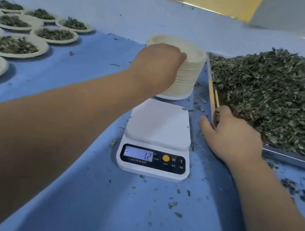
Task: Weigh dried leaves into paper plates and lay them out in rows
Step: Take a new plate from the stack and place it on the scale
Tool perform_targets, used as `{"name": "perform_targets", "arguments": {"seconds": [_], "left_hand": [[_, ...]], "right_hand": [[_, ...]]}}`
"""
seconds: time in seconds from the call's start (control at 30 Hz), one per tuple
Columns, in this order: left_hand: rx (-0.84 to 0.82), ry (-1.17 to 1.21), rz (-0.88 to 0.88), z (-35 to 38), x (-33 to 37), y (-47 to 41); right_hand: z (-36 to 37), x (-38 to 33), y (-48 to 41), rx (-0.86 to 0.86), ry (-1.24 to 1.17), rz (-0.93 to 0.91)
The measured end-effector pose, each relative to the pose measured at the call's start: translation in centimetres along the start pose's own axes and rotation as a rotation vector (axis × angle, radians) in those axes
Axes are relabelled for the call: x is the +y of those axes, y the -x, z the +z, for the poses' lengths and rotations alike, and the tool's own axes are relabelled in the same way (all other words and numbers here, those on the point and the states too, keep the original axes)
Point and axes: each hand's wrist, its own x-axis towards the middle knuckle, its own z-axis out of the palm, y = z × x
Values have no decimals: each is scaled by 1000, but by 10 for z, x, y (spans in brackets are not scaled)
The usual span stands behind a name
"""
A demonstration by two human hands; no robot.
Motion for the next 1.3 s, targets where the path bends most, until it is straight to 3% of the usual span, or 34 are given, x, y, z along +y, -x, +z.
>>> {"name": "perform_targets", "arguments": {"seconds": [0.33,0.53,0.77,1.07,1.3], "left_hand": [[-13,-165,130,-11,-11,-9],[1,-35,113,-16,-17,-16],[-42,-130,189,-21,-16,-19],[9,-82,216,-23,-15,-20],[24,-175,253,-23,-11,-24]], "right_hand": [[0,-2,0,-20,19,23],[3,0,0,-7,37,-15],[5,2,1,28,21,-39],[6,5,1,5,27,-68],[7,5,0,10,20,-65]]}}
